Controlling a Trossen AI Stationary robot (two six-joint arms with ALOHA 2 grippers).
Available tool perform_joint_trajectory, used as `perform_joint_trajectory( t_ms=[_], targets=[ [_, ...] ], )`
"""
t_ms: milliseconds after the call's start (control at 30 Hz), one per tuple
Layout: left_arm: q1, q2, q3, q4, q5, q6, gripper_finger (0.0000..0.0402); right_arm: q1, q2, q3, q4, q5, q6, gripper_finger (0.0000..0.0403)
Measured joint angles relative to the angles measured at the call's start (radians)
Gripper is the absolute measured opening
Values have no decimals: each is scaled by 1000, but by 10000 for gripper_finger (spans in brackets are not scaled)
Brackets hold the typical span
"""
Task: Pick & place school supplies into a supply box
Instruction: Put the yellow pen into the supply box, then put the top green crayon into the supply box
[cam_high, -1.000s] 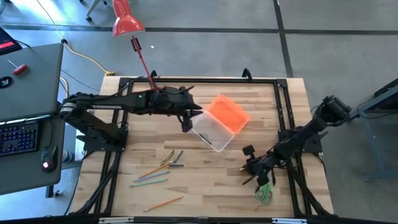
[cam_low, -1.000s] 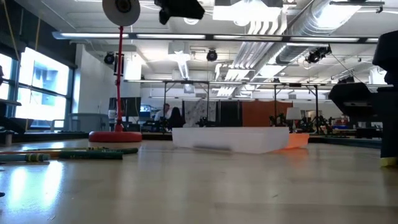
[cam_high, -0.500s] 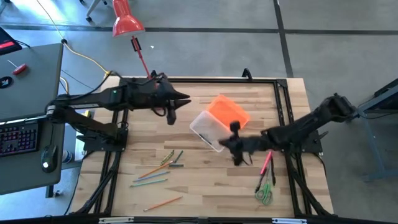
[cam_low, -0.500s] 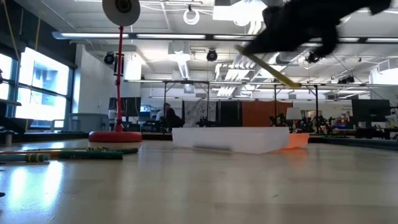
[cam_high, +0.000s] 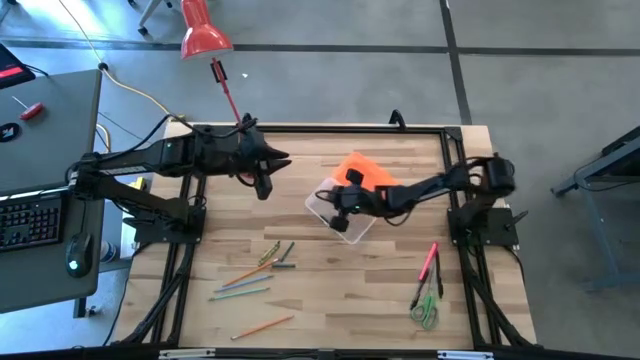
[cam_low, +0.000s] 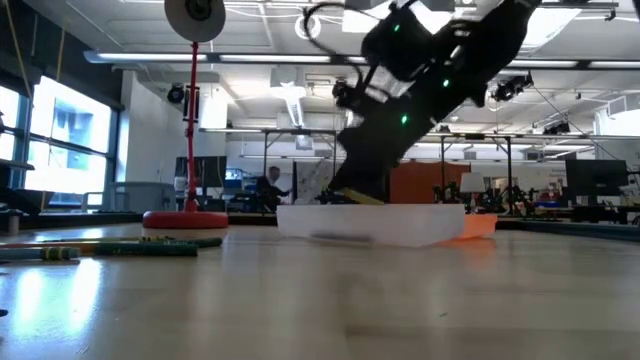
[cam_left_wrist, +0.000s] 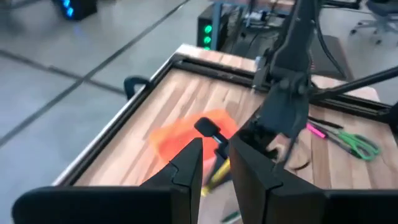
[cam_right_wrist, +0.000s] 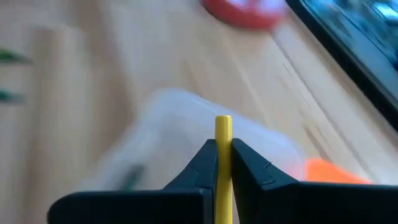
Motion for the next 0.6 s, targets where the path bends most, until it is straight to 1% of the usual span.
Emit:
perform_joint_trajectory(
  t_ms=[100,200,367,500,600],
  targets=[
    [0,0,0,-30,-38,-24,111,-12,47,30,4,24,44,25],
    [0,0,0,-87,-46,-51,111,-19,69,51,2,22,53,35],
    [-12,0,-4,-272,-72,-174,111,-25,63,71,0,26,29,55],
    [-67,0,-73,-364,-126,-288,111,-24,47,76,-6,29,12,72],
    [-130,0,-148,-368,-156,-369,111,-24,26,76,-8,29,10,84]
  ],
)
